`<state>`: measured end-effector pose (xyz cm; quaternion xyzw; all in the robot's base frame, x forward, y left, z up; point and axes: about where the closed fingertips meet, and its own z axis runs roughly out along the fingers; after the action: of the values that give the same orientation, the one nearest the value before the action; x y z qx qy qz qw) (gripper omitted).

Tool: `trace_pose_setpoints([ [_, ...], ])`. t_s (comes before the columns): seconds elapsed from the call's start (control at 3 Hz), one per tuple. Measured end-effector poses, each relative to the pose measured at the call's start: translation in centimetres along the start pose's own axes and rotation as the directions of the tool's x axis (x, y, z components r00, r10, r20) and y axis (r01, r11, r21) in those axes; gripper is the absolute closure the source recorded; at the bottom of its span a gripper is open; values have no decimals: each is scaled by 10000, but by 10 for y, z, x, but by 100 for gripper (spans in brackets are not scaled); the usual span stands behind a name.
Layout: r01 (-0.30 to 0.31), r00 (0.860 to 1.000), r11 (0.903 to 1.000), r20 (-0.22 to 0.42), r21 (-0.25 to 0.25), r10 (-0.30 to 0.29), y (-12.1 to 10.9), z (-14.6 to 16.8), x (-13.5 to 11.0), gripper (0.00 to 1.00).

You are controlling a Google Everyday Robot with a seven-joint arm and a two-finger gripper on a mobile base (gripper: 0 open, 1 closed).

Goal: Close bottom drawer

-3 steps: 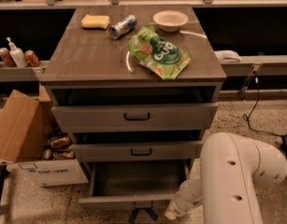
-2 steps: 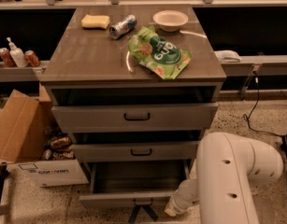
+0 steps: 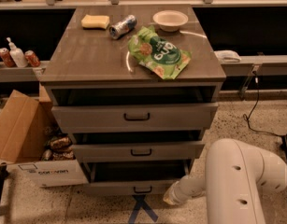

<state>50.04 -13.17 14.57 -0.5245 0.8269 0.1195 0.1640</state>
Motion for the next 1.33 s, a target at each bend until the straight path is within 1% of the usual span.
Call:
trace_pose_setpoints([
  [0.33, 712, 9962, 9967, 477, 394, -730, -22, 5, -22, 100],
  [0.67, 1257, 9890, 9899, 709, 654, -1302, -36, 10, -42, 100],
  [1.0, 1460, 9851, 9858, 798, 823, -1526, -47, 16, -53, 100],
  [1.33, 1541, 9829, 9831, 865, 987, -1628, -60, 21, -65, 100],
])
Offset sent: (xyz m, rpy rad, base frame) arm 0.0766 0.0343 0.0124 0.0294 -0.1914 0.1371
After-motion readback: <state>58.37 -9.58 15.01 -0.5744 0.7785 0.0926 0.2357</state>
